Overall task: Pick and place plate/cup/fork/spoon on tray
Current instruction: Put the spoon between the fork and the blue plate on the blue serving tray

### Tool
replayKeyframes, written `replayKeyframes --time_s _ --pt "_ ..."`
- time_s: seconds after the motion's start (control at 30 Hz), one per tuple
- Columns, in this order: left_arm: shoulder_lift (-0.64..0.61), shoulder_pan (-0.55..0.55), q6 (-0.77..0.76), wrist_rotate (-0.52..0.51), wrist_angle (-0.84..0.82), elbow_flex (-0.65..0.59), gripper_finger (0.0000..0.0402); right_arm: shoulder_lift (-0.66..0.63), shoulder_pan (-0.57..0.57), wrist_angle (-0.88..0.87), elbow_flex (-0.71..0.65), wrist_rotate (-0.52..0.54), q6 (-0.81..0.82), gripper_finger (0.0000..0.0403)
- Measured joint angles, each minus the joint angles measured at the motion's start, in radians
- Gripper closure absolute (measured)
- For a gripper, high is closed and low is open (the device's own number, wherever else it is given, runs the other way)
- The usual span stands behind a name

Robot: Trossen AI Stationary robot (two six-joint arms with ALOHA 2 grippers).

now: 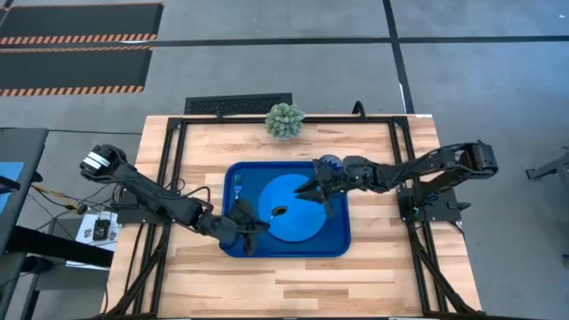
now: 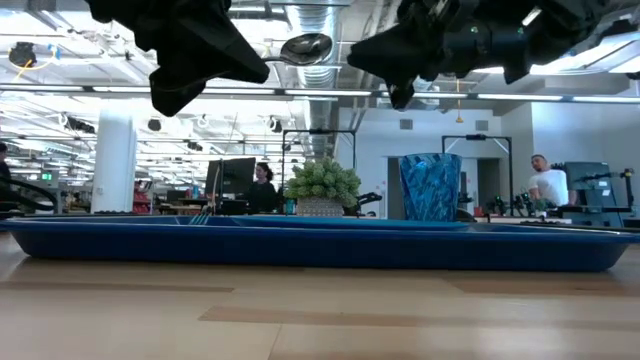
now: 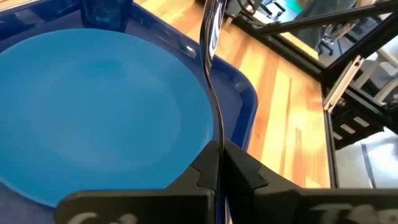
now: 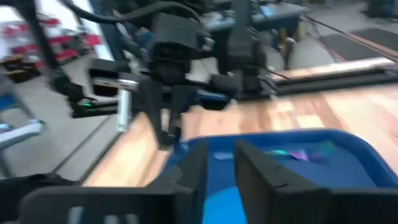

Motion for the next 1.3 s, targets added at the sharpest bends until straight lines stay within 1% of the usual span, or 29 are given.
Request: replayKeyframes --time_s 0.13,0.23,0.33,0.47,0.7,0.8,0.9,1.07,1.1,1.23,1.3 --pt "0.0 0.0 0.037 -0.001 0.046 0.0 0.0401 -0.007 0.001 0.012 0.007 -0.074 0.002 0.0256" --pt "0.0 0.004 0.052 0.0 0.077 0.0 0.0401 -0.006 0.002 0.006 0.018 -0.086 0.003 0.0226" --pt "0.0 0.004 0.053 -0.005 0.082 0.0 0.0401 0.004 0.011 0.007 0.02 -0.087 0.003 0.0211" --pt "0.0 0.011 0.058 -0.003 0.101 0.0 0.0401 0.008 0.038 0.011 0.029 -0.092 0.003 0.0212" --pt "0.0 0.019 0.111 0.006 0.155 0.0 0.0401 0.086 0.064 0.005 0.116 -0.091 0.025 0.0235" --pt "0.0 0.019 0.114 0.007 0.159 0.0 0.0401 0.123 0.062 0.009 0.156 -0.078 0.026 0.0252" --pt "0.0 0.016 0.113 0.003 0.154 0.0 0.0401 0.144 0.061 0.015 0.174 -0.078 0.026 0.0287" --pt "0.0 0.013 0.108 -0.004 0.159 0.001 0.0401 0.16 0.066 0.03 0.187 -0.061 0.022 0.038" --pt "0.0 0.014 0.106 -0.009 0.159 0.002 0.0401 0.16 0.069 0.038 0.187 -0.051 0.02 0.0389" --pt "-0.001 0.013 0.105 -0.003 0.156 0.002 0.04 0.16 0.083 0.046 0.186 -0.028 0.014 0.0384" --pt "-0.001 0.013 0.112 -0.003 0.157 0.003 0.0394 0.16 0.083 0.047 0.186 -0.018 0.015 0.039"
